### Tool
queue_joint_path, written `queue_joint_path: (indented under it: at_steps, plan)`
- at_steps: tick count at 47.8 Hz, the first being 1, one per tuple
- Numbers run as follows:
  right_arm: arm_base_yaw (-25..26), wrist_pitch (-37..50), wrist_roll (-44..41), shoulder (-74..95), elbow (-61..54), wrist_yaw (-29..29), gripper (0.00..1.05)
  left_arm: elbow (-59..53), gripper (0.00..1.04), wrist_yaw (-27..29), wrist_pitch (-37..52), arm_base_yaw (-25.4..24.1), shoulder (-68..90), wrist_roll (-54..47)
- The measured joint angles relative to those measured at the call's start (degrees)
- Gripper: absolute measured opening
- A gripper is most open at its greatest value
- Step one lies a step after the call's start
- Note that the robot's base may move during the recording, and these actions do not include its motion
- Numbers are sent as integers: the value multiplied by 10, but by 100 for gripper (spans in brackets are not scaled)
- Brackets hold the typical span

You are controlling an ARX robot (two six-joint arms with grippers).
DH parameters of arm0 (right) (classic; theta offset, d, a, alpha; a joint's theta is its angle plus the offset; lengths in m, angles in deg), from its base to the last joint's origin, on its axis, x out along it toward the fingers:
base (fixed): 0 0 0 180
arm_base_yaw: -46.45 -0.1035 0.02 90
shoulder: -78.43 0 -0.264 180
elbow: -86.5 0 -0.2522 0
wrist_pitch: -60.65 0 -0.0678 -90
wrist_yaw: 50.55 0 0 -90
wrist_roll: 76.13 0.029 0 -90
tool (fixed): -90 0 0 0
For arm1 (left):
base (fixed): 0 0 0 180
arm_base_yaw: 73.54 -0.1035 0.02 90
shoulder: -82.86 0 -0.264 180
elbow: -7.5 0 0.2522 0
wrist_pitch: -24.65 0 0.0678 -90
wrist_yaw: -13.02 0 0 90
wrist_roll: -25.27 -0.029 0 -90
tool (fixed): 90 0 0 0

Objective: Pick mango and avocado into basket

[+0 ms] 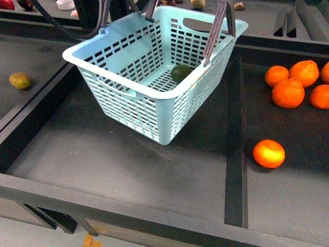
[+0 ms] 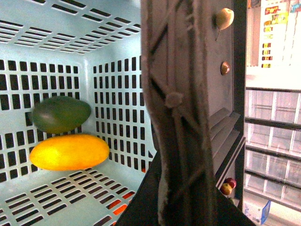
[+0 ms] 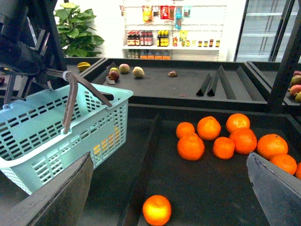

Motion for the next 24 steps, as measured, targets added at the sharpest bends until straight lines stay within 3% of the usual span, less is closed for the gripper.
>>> queue_joint_path:
  at_steps: [8,22,24]
  plan:
    - [0,0,0,0,0,0,97,-14,6,19,26,-6,13,63]
    - [0,0,0,0,0,0,97,-133,6,52,86,-40,-8,85]
    - [0,0,0,0,0,0,97,-153,14,48,83,-40,-21,84]
